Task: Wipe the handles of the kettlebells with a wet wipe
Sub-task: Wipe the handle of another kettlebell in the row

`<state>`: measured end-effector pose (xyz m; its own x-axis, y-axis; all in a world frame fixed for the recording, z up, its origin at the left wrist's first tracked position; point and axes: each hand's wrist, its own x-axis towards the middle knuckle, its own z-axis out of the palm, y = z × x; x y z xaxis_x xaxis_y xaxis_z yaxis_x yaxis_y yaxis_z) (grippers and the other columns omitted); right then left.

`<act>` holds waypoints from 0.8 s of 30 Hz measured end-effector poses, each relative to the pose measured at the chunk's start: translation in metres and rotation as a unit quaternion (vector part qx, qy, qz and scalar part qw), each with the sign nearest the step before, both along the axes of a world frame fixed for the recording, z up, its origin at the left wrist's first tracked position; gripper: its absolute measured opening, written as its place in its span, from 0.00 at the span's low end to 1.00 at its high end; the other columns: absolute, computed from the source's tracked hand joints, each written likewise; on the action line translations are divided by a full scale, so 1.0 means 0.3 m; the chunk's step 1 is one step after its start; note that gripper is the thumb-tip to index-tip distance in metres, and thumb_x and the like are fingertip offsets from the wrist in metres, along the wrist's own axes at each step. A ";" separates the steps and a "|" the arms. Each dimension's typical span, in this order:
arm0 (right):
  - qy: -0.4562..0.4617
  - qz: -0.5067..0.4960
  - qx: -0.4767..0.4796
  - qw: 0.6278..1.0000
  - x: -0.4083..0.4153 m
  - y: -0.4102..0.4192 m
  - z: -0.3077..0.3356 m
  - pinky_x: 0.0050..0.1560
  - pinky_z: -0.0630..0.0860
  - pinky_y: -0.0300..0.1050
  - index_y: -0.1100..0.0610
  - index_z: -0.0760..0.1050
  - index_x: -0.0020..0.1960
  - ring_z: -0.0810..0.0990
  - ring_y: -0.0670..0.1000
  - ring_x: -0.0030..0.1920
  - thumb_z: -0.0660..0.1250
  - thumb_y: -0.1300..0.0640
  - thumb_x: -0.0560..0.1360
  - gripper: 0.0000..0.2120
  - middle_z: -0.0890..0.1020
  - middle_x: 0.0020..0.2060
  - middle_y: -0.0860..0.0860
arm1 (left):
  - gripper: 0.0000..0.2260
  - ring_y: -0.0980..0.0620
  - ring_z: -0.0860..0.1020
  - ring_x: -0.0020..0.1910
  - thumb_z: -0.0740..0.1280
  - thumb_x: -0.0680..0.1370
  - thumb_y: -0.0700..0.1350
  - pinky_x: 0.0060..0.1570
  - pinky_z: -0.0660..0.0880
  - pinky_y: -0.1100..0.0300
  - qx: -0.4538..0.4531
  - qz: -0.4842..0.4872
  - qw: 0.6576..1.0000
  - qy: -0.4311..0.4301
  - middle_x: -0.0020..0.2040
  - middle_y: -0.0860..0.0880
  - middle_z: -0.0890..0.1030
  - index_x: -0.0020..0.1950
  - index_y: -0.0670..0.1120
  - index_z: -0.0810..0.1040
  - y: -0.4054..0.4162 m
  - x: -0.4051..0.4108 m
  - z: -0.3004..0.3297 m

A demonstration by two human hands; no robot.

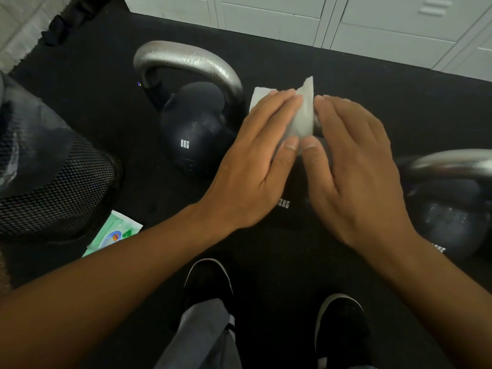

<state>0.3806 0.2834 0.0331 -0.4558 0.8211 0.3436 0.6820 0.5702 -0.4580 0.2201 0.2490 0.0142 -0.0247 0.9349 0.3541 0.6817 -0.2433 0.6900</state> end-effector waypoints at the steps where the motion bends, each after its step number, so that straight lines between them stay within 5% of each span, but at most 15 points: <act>1: -0.001 0.000 -0.002 1.000 -0.003 0.001 0.002 0.79 0.62 0.53 0.62 0.69 0.77 0.69 0.56 0.75 0.52 0.47 0.85 0.27 0.74 0.73 0.57 | 0.23 0.49 0.63 0.80 0.54 0.86 0.45 0.79 0.61 0.58 -0.002 0.001 1.000 -0.011 0.79 0.41 0.66 0.79 0.35 0.64 0.010 -0.006 0.000; 8: -0.006 -0.003 -0.007 1.000 0.003 -0.004 0.003 0.79 0.60 0.50 0.61 0.68 0.78 0.67 0.55 0.76 0.53 0.47 0.85 0.27 0.73 0.74 0.57 | 0.22 0.54 0.65 0.78 0.56 0.87 0.44 0.74 0.62 0.66 -0.018 0.039 0.997 -0.063 0.79 0.43 0.67 0.80 0.38 0.62 0.009 -0.031 -0.030; 14: -0.030 -0.011 -0.003 0.999 -0.004 -0.006 -0.003 0.80 0.60 0.55 0.61 0.67 0.79 0.67 0.57 0.77 0.54 0.46 0.85 0.28 0.72 0.76 0.57 | 0.26 0.50 0.55 0.83 0.55 0.86 0.46 0.79 0.54 0.62 -0.012 0.022 0.999 -0.041 0.83 0.41 0.56 0.82 0.37 0.54 -0.021 0.001 -0.049; 17: -0.017 -0.020 -0.033 0.999 -0.020 -0.012 0.010 0.81 0.58 0.57 0.60 0.66 0.80 0.64 0.56 0.79 0.52 0.45 0.84 0.29 0.71 0.77 0.55 | 0.26 0.56 0.53 0.82 0.53 0.87 0.47 0.78 0.52 0.65 -0.013 0.014 0.999 -0.050 0.83 0.41 0.56 0.82 0.37 0.54 0.001 0.006 -0.043; 24: -0.013 0.000 -0.057 0.998 -0.048 -0.002 0.040 0.81 0.56 0.56 0.59 0.67 0.79 0.66 0.55 0.77 0.49 0.45 0.83 0.30 0.72 0.75 0.54 | 0.25 0.56 0.59 0.81 0.51 0.87 0.48 0.78 0.59 0.62 -0.065 0.054 0.987 -0.140 0.83 0.46 0.59 0.84 0.41 0.53 0.012 -0.007 -0.058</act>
